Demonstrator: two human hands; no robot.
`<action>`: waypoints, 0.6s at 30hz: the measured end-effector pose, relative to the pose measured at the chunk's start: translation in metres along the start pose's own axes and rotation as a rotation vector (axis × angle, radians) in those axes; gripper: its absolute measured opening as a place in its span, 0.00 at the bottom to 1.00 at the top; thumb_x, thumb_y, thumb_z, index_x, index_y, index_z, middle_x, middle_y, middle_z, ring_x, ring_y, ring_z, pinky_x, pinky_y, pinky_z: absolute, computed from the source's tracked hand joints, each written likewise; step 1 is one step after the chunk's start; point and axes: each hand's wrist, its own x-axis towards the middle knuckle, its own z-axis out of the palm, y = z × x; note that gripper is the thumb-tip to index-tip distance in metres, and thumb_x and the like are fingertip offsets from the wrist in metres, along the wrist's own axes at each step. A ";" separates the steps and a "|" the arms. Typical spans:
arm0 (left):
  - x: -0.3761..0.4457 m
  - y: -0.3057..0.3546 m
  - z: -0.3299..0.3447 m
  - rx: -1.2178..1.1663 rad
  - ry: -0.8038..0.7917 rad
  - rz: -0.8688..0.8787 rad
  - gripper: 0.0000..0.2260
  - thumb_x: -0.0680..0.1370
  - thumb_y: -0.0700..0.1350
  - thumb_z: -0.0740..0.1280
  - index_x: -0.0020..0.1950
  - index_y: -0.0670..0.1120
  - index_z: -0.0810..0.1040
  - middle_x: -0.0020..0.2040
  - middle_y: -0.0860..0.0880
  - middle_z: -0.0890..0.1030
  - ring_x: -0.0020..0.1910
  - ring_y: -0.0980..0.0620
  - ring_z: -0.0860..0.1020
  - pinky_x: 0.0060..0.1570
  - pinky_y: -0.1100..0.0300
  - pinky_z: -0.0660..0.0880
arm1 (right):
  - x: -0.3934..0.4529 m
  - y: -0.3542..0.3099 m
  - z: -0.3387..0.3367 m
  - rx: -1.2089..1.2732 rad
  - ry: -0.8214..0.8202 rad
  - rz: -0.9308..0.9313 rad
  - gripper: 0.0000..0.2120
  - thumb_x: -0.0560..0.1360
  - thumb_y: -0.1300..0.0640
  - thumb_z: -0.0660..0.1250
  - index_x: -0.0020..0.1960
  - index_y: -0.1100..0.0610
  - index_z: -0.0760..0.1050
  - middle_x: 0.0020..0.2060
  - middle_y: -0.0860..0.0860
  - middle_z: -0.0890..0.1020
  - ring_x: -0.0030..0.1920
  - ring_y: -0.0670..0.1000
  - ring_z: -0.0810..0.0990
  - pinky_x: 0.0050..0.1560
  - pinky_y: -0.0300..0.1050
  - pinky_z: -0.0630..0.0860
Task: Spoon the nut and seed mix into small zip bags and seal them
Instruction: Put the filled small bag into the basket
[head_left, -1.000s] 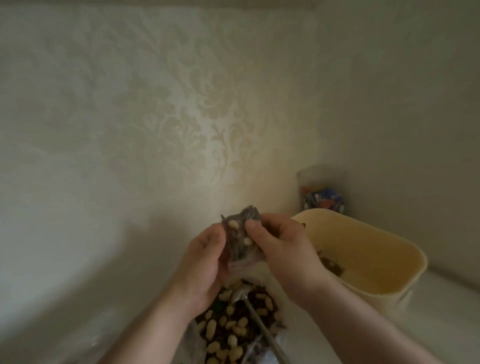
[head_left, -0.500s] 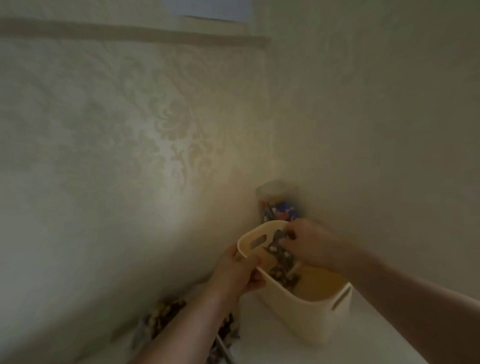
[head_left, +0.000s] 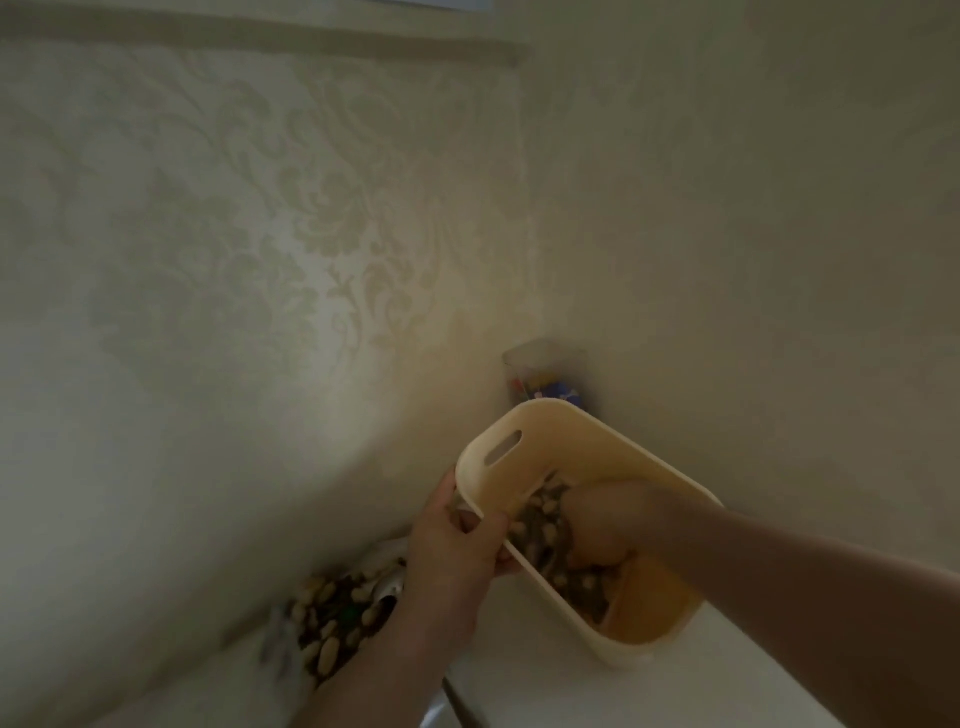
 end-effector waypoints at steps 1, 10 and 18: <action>-0.002 -0.001 0.001 -0.006 -0.008 0.005 0.27 0.81 0.34 0.68 0.72 0.61 0.75 0.49 0.38 0.85 0.49 0.36 0.85 0.46 0.40 0.85 | -0.006 -0.010 -0.003 -0.067 -0.035 0.008 0.14 0.83 0.54 0.66 0.68 0.55 0.75 0.50 0.51 0.77 0.49 0.53 0.78 0.52 0.47 0.76; -0.009 -0.006 0.001 -0.068 -0.008 0.004 0.26 0.79 0.37 0.71 0.72 0.61 0.76 0.47 0.41 0.85 0.47 0.41 0.86 0.43 0.48 0.85 | 0.009 -0.013 0.007 -0.119 0.013 0.022 0.16 0.80 0.55 0.70 0.67 0.56 0.76 0.45 0.49 0.76 0.47 0.53 0.79 0.56 0.51 0.80; -0.007 -0.009 0.003 -0.059 0.011 0.045 0.26 0.80 0.33 0.69 0.71 0.60 0.77 0.47 0.39 0.83 0.46 0.40 0.85 0.43 0.46 0.86 | 0.011 -0.006 0.007 -0.168 0.143 -0.099 0.10 0.78 0.59 0.72 0.50 0.48 0.73 0.44 0.47 0.78 0.39 0.47 0.76 0.36 0.40 0.70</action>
